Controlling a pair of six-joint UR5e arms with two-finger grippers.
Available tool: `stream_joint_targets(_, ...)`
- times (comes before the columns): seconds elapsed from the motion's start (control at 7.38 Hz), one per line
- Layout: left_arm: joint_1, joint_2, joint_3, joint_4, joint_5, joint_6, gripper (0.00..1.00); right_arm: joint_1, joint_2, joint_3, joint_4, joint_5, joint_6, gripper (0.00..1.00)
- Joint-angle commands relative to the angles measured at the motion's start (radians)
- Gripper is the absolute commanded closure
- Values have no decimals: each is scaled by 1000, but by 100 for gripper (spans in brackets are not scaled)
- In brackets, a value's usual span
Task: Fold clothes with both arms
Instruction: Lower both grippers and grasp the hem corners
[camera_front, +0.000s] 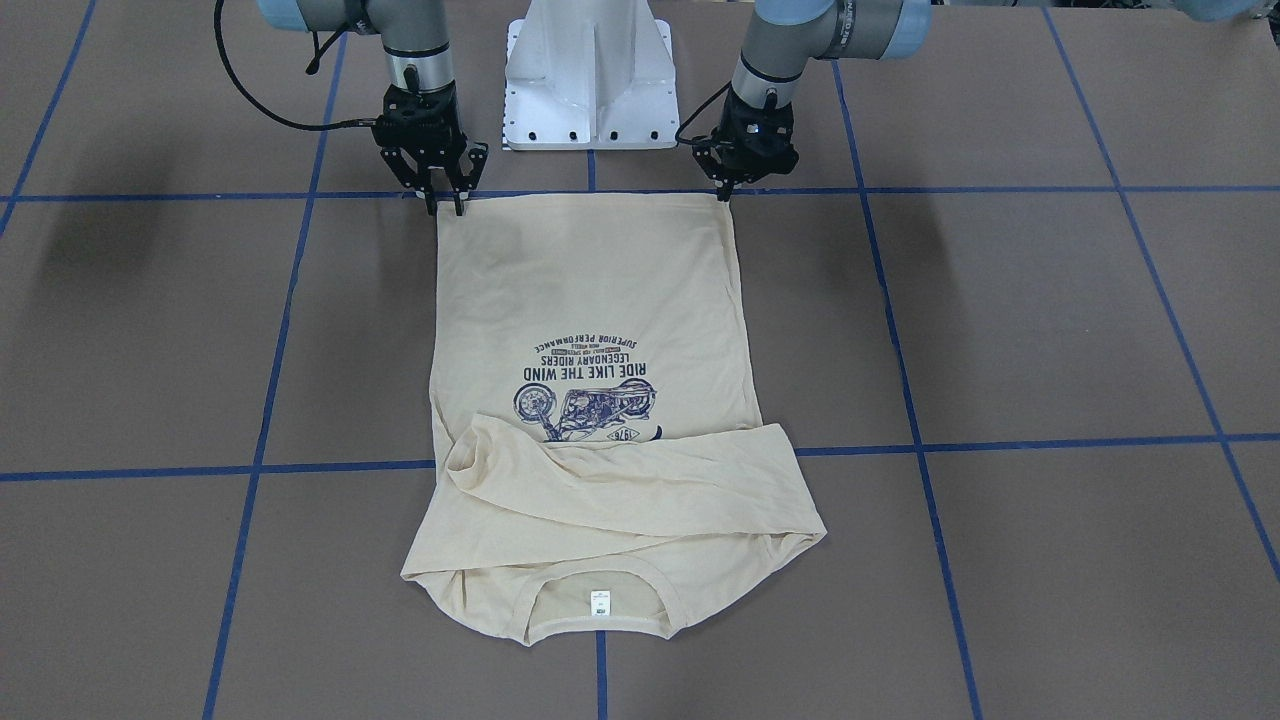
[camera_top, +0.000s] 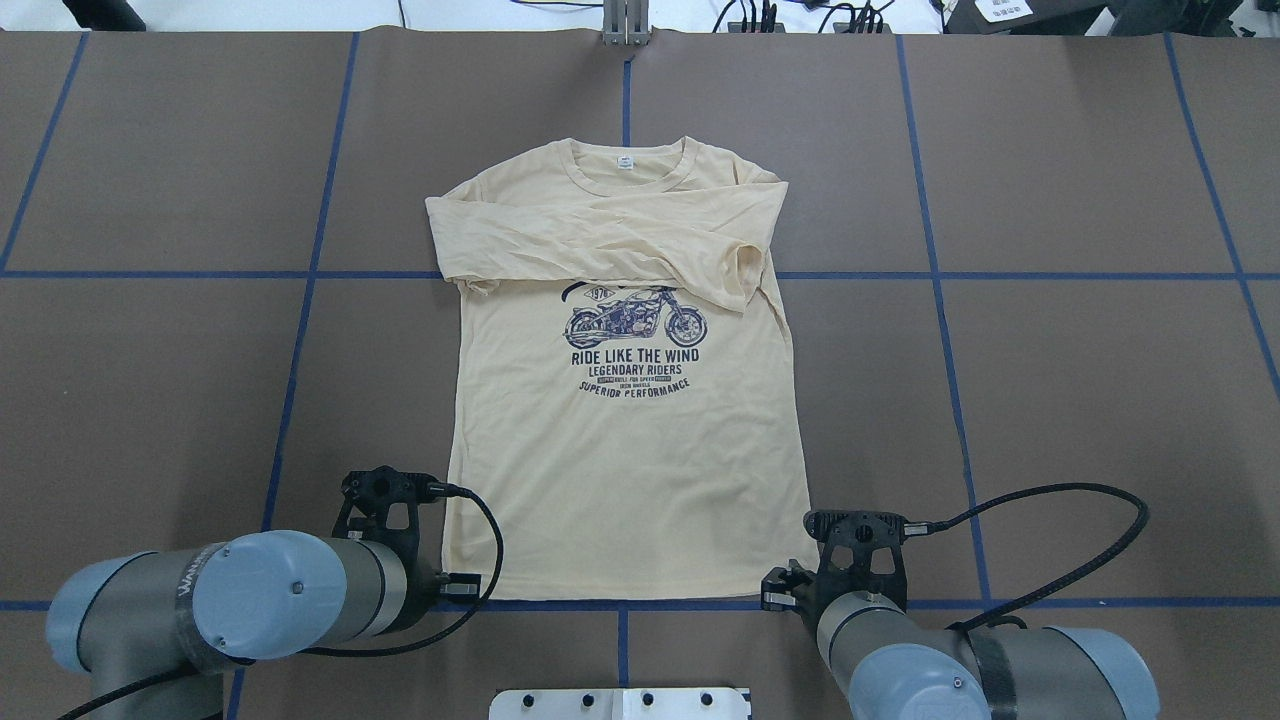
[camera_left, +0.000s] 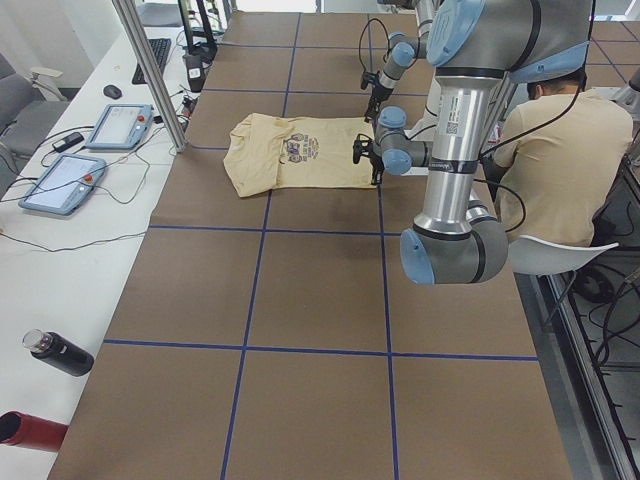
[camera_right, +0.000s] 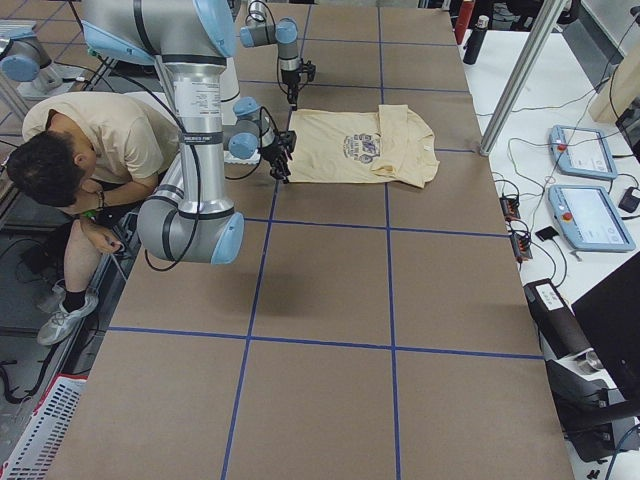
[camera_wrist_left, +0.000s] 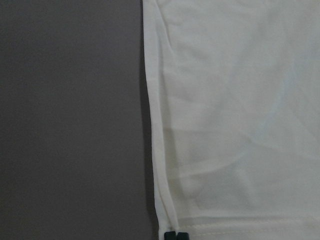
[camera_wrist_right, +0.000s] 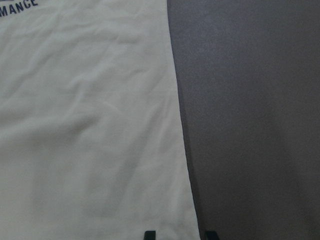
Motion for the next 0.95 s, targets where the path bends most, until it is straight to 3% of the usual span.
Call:
stream_joint_targets(0.0,0,-1,-1,0,0,0,100,0,-4,-1,-15,1,-1,56)
stream_joint_targets(0.14,0,-1,-1,0,0,0,100,-2,-2,1,-28,1,-1,56)
stream_joint_targets(0.27,0,-1,-1,0,0,0,100,0,-1,4,-28,1,-1,65)
stream_joint_targets(0.41,0,-7,-1,0,0,2,100,0,5,6,-28,3,-1,92)
stream_joint_targets(0.54,0,-9,-3,0,0,0,100,-3,7,3,-28,-2,2,100)
stream_joint_targets(0.81,0,-7,-18,0,-2,2,100,-5,11,2,-28,-22,19,100)
